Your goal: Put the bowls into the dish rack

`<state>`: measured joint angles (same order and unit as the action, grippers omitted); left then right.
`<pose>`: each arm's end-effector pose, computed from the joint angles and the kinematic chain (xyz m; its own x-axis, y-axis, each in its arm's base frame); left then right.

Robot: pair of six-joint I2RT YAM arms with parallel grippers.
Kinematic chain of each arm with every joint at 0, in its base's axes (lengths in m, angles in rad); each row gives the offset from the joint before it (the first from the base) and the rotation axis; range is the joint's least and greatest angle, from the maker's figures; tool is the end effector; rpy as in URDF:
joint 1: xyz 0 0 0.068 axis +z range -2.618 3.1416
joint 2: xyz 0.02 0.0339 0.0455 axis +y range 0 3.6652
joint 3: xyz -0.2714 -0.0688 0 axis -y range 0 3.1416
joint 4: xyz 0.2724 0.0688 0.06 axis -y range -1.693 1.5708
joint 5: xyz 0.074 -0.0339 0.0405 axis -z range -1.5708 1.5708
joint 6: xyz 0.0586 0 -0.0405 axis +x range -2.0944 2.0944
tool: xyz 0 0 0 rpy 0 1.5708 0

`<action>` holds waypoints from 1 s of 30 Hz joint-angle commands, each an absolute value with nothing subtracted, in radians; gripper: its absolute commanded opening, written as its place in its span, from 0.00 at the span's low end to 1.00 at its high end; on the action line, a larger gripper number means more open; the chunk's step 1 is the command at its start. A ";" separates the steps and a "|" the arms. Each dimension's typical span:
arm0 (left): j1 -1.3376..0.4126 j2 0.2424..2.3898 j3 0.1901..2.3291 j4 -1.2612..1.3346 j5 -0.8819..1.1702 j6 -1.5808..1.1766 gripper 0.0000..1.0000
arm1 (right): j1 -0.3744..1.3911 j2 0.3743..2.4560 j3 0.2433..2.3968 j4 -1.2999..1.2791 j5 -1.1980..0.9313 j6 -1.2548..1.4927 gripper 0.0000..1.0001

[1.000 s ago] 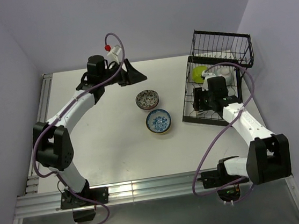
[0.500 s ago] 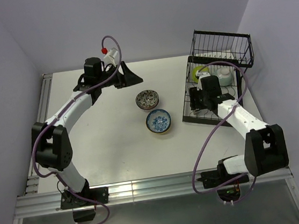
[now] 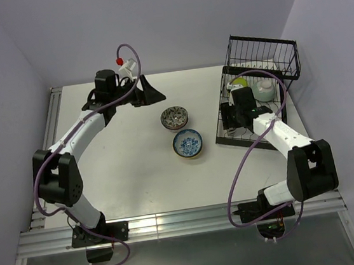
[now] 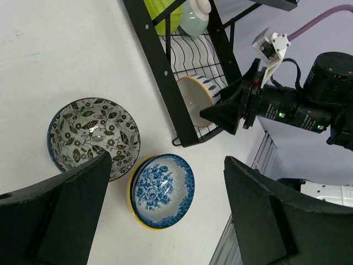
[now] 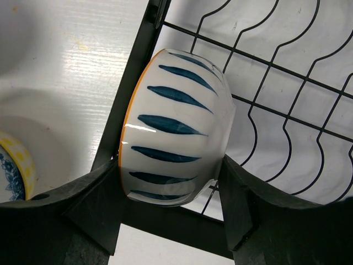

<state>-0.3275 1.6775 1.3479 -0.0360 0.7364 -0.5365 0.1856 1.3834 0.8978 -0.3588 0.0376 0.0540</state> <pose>0.3999 -0.1774 0.3100 -0.7163 -0.1566 -0.6800 0.5423 0.4883 -0.6837 0.3212 0.0581 0.2070 -0.7423 -0.0845 -0.6647 -0.1200 0.9927 0.0078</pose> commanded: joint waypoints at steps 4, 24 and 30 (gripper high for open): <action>-0.322 1.594 1.312 -0.066 0.718 -0.460 0.89 | 0.187 1.367 0.937 -0.368 0.068 0.067 0.73; -0.325 1.601 1.365 -0.317 0.520 -0.063 0.84 | 0.170 1.128 1.000 -0.486 -0.078 0.017 1.00; -0.360 1.649 1.456 -0.481 0.638 0.326 0.78 | 0.124 1.066 1.063 -0.587 -0.185 -0.040 1.00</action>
<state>-0.3321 1.6432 1.3979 -0.3836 0.5648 0.0399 0.1516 1.0969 1.0096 -0.5236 -0.1101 0.0074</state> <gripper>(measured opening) 0.791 0.997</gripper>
